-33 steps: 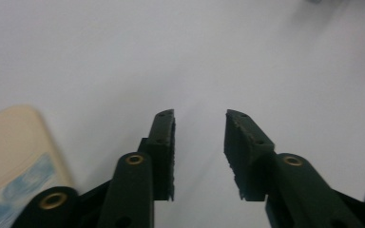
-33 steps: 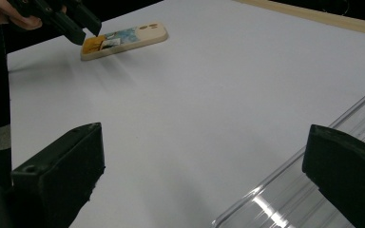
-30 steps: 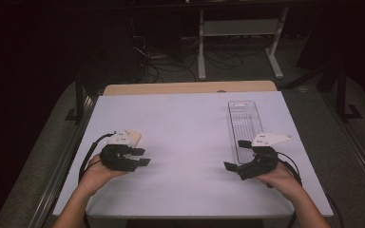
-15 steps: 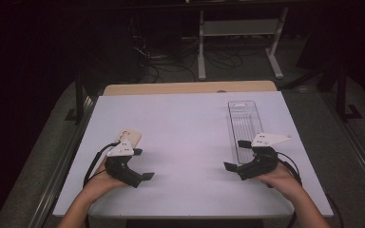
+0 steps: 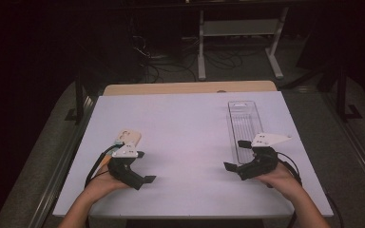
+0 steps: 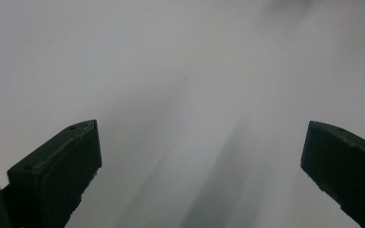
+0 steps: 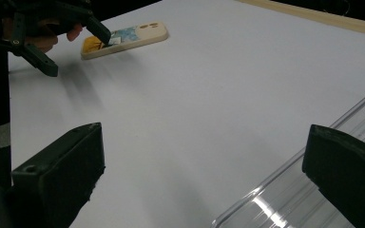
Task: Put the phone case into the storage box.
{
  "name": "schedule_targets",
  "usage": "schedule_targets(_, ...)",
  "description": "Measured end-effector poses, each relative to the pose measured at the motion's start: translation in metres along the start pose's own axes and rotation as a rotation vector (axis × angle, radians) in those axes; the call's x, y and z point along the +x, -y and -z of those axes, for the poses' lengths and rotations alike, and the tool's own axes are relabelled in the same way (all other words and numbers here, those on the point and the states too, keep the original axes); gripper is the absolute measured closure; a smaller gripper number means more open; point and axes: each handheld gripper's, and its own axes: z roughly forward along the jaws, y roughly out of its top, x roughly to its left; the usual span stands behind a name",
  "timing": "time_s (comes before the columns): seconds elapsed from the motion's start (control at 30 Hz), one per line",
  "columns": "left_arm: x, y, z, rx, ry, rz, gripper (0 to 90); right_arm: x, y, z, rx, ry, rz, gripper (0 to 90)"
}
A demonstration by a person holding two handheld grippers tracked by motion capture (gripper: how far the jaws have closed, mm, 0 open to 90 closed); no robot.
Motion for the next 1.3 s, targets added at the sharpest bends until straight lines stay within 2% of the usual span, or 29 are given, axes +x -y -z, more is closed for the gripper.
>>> schedule_targets(0.2,0.004,-0.006,0.003,-0.019,-0.016,-0.005,0.0,0.0,0.0,0.0,0.0,0.001,0.001,0.0)
schedule_targets(0.27,0.007,-0.008,0.006,-0.033,-0.016,0.013,0.0,0.0,0.0,0.0,0.0,0.001,-0.001,0.0)
schedule_targets(0.4,0.014,-0.014,0.011,-0.044,-0.036,0.011,0.0,0.0,0.0,0.0,0.001,0.0,-0.003,0.0)
schedule_targets(0.5,0.016,-0.018,0.015,-0.058,-0.051,0.027,0.0,0.0,0.0,0.0,0.003,0.001,-0.005,0.0)
schedule_targets(0.63,0.019,-0.024,0.021,-0.06,-0.08,0.013,0.0,0.0,0.0,0.0,0.002,0.001,-0.003,0.0)
schedule_targets(0.8,0.025,-0.029,0.026,-0.081,-0.091,0.027,0.0,0.001,0.0,0.0,0.003,0.003,-0.003,0.0)
schedule_targets(0.93,0.029,-0.033,0.028,-0.079,-0.093,0.041,0.0,0.001,0.0,0.0,0.003,0.004,-0.003,0.0)
schedule_targets(0.97,0.031,-0.034,0.029,-0.079,-0.094,0.032,0.0,0.001,0.0,0.0,0.003,0.004,-0.002,0.0)
schedule_targets(1.0,0.031,-0.035,0.029,-0.078,-0.092,0.042,0.0,0.001,0.0,0.0,0.002,0.004,-0.003,0.0)
schedule_targets(1.3,0.038,-0.043,0.023,-0.052,-0.095,0.039,0.0,0.0,0.0,0.0,0.003,-0.003,-0.004,0.0)
